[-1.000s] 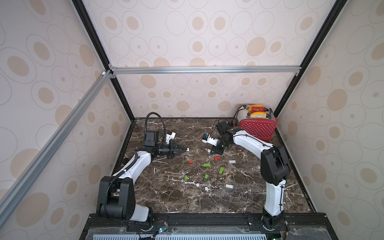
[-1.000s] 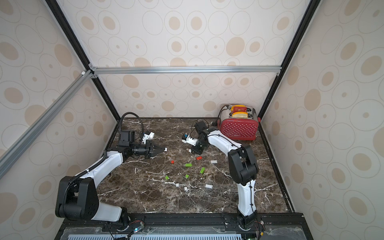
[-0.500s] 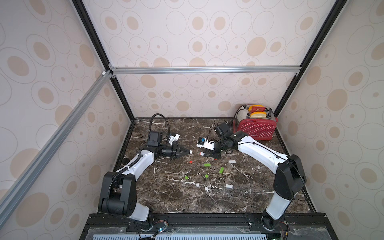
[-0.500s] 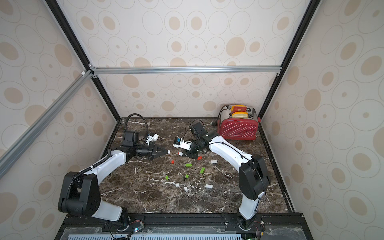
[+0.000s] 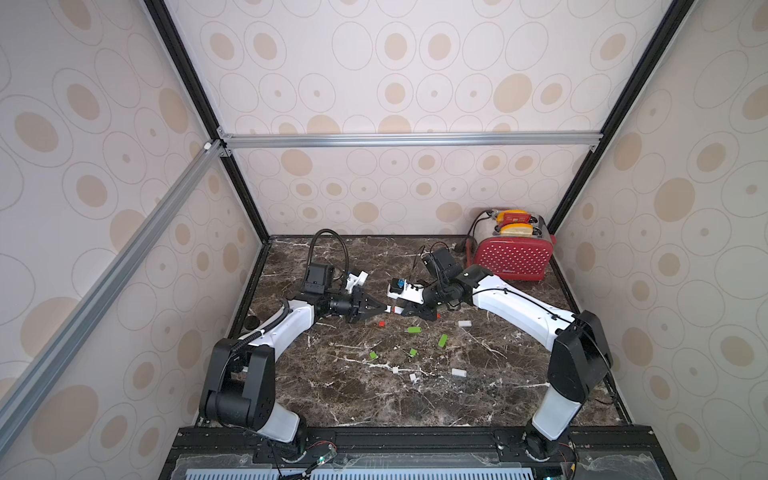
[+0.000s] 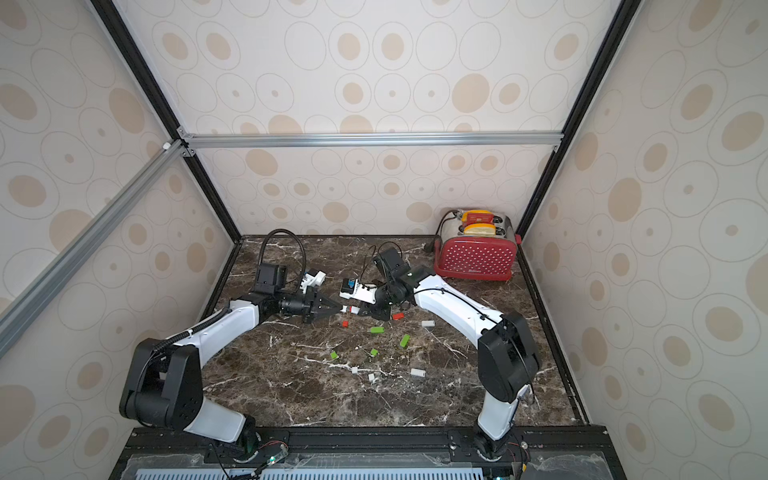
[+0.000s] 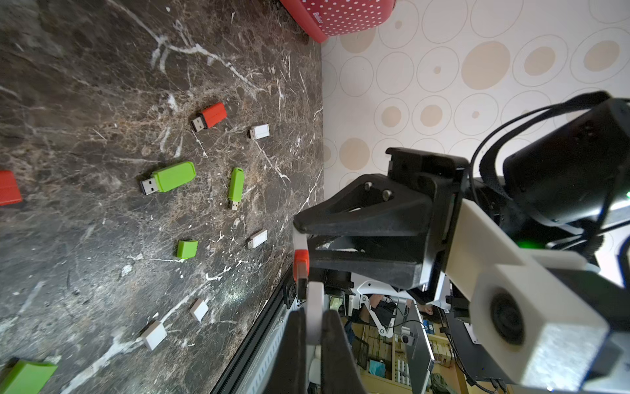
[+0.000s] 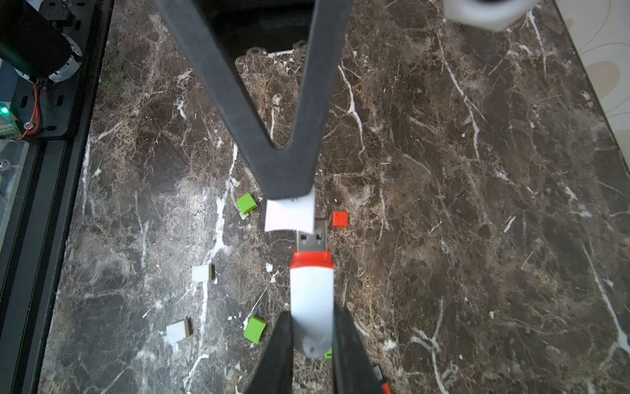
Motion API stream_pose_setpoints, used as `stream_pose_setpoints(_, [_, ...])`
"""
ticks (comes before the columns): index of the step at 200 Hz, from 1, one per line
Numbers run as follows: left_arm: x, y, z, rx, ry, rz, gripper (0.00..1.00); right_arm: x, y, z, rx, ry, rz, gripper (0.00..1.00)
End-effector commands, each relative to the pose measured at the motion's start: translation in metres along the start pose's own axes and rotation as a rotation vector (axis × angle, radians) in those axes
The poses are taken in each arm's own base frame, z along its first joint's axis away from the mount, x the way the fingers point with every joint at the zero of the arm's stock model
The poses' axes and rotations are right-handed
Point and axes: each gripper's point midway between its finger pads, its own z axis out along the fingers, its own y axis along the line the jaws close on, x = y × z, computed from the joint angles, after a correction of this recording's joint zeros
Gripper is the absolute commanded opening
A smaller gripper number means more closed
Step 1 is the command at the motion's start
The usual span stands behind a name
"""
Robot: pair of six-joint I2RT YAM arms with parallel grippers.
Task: Close the usb drive cover
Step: Close the cover of the USB drive.
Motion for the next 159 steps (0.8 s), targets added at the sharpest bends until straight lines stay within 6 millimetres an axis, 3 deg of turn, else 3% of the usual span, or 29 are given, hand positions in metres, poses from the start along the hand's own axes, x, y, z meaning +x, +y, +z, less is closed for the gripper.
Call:
stream_pose_setpoints(1, [-0.006,-0.008,0.000,0.009,-0.004,0.061,0.00,-0.010,0.009,-0.008,-0.013,-0.033,-0.008,0.06])
stream_pose_setpoints(108, [-0.014,-0.009,-0.013,-0.055,-0.052,0.131,0.00,-0.006,0.013,-0.007,-0.023,-0.022,-0.014,0.06])
stream_pose_setpoints(159, [-0.007,-0.006,-0.013,-0.057,-0.038,0.131,0.00,-0.007,0.012,-0.008,-0.022,-0.025,-0.013,0.05])
